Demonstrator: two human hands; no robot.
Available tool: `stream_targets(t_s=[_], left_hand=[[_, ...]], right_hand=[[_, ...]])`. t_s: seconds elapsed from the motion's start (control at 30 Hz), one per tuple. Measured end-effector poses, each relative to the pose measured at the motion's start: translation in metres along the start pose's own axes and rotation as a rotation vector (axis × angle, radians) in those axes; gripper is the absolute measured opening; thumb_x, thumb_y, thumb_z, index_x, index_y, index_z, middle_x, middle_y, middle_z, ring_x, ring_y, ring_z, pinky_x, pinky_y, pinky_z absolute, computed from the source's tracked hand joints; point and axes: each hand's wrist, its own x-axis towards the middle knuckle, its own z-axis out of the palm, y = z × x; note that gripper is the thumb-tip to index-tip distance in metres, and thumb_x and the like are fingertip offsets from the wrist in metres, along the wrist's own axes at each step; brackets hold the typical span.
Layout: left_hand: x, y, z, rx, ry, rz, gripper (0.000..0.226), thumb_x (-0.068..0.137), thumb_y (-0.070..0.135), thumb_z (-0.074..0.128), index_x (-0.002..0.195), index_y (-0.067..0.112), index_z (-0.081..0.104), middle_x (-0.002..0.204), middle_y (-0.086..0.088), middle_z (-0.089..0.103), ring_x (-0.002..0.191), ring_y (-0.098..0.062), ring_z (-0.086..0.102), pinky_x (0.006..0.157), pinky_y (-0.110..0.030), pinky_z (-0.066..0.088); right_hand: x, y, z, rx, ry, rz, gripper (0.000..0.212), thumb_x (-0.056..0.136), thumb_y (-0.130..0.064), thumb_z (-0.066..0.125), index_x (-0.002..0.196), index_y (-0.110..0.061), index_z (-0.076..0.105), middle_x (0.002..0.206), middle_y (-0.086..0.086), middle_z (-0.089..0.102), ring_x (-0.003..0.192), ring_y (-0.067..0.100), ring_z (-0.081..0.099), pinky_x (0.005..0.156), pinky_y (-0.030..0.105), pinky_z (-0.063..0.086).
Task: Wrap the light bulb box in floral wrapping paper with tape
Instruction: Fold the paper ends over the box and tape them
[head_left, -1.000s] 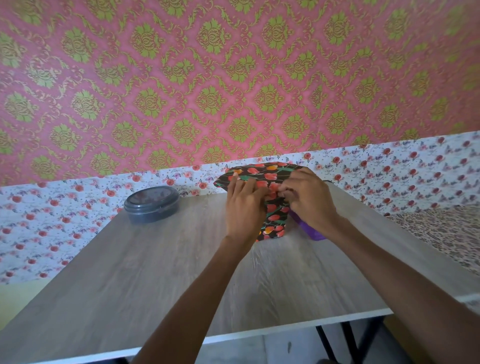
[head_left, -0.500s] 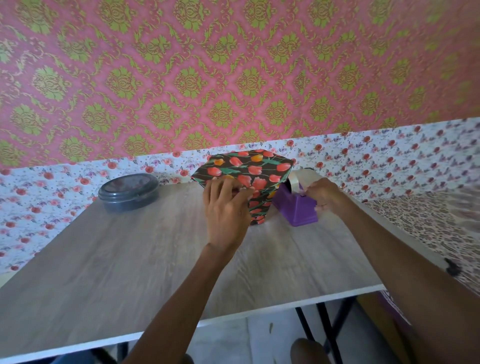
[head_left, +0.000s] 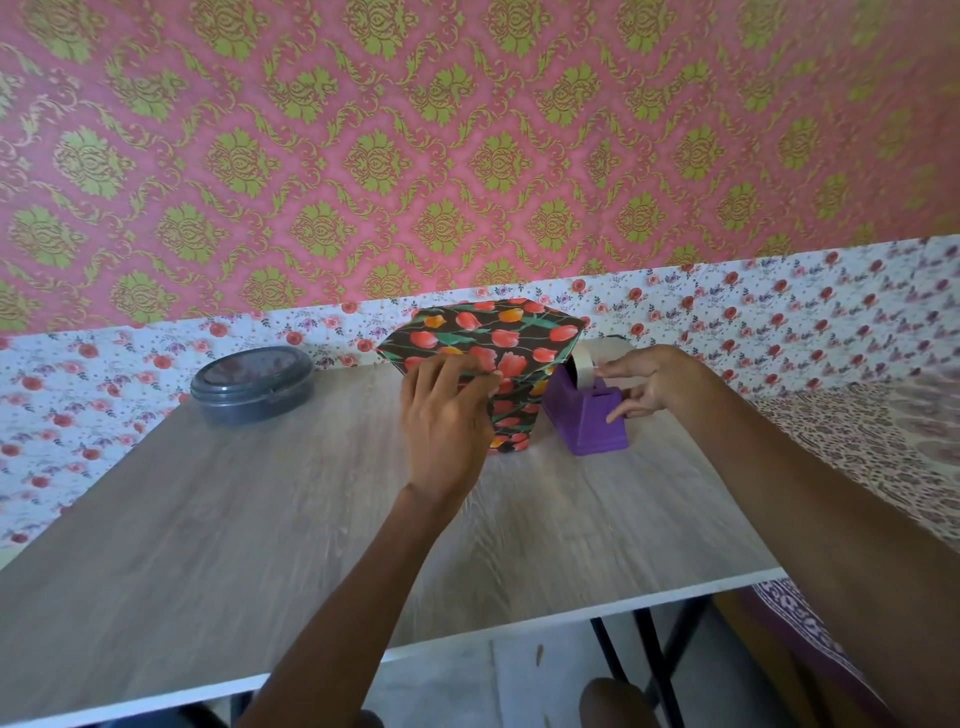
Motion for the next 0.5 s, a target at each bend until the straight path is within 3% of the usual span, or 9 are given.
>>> stream_targets(t_s=[0.07,0.13,0.23,0.33,0.5], left_hand=[[-0.001,-0.001,0.002,0.005,0.000,-0.001,0.021,0.078,0.002,0.075,0.091,0.018,0.078,0.098,-0.001,0.070,0.097,-0.025,0.058,0.082,-0.039,0.046],[-0.002,0.000,0.003,0.000,0.005,-0.003,0.021,0.078,0.002,0.076,0.091,0.018,0.078,0.097,-0.001,0.071,0.097,-0.024,0.059,0.083,-0.038,0.046],[0.000,0.000,0.004,-0.011,0.014,-0.021,0.020,0.078,0.003,0.076,0.090,0.018,0.079,0.096,0.000,0.071,0.097,-0.022,0.058,0.082,-0.037,0.046],[0.001,0.001,0.005,-0.014,0.010,-0.043,0.022,0.077,0.001,0.075,0.090,0.018,0.078,0.098,-0.001,0.070,0.097,-0.022,0.057,0.080,-0.038,0.047],[0.001,-0.001,0.004,-0.009,-0.012,-0.040,0.015,0.082,0.008,0.070,0.090,0.018,0.078,0.104,-0.002,0.069,0.099,-0.022,0.056,0.079,-0.037,0.046]], right_hand=[[0.003,0.002,0.000,-0.011,-0.016,-0.018,0.008,0.089,-0.005,0.069,0.094,-0.002,0.064,0.128,0.014,0.045,0.136,0.038,0.034,0.102,0.053,0.045],[0.007,0.006,0.000,-0.036,-0.012,-0.089,0.006,0.090,-0.003,0.067,0.088,-0.004,0.062,0.128,0.010,0.052,0.132,0.033,0.040,0.082,0.052,0.057],[0.013,0.017,-0.004,0.018,-0.003,-0.187,0.004,0.091,0.000,0.064,0.093,-0.002,0.062,0.122,0.011,0.061,0.123,0.028,0.051,0.060,0.048,0.059],[0.014,0.032,-0.007,0.126,0.019,-0.254,0.004,0.091,0.002,0.059,0.093,-0.001,0.057,0.109,0.014,0.066,0.108,0.025,0.059,0.067,0.041,0.058],[0.017,0.048,-0.010,0.202,0.047,-0.326,0.003,0.091,0.002,0.058,0.090,-0.001,0.058,0.097,0.014,0.064,0.093,0.021,0.061,0.088,0.043,0.056]])
